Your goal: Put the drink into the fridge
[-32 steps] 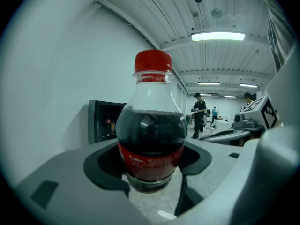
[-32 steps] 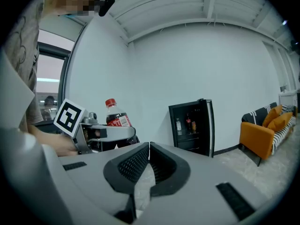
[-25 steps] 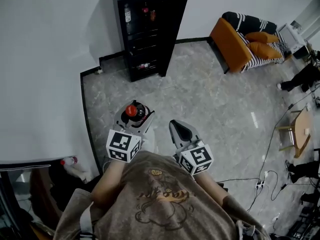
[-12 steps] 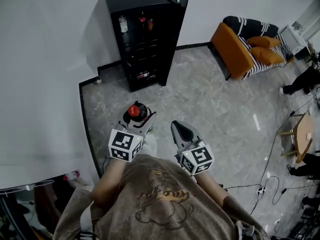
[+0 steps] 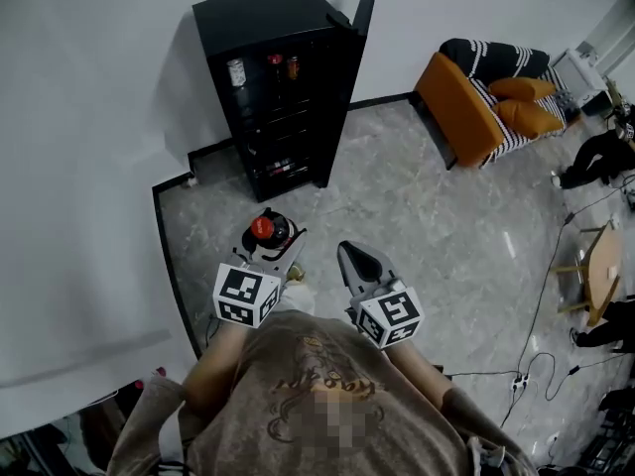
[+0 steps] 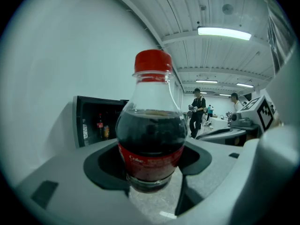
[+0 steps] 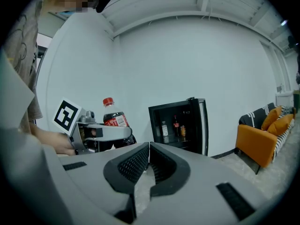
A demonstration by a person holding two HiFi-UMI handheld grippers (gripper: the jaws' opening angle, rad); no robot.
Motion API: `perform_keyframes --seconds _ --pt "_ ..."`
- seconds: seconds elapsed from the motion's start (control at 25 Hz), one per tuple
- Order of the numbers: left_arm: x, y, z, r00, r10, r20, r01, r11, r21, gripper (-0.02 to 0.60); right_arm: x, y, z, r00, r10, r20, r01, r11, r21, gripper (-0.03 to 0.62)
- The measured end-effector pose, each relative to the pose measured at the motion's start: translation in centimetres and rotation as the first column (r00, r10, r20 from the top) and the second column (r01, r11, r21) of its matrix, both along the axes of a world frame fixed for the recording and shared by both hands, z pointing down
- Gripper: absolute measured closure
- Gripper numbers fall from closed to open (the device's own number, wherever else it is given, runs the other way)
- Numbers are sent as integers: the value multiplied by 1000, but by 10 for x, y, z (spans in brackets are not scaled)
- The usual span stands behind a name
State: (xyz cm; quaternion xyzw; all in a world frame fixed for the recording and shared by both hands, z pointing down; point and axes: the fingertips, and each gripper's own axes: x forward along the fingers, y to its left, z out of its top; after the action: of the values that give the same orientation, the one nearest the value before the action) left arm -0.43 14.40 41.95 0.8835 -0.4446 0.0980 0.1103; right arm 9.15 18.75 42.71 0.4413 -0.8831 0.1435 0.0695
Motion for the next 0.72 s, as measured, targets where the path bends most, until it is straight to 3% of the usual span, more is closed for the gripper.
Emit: perform_keyframes --seconds 0.72 --pt "-17 -114 7 999 47 8 -47 999 -22 272 -30 -128 -5 1000 3 0 -3 1000 12 572"
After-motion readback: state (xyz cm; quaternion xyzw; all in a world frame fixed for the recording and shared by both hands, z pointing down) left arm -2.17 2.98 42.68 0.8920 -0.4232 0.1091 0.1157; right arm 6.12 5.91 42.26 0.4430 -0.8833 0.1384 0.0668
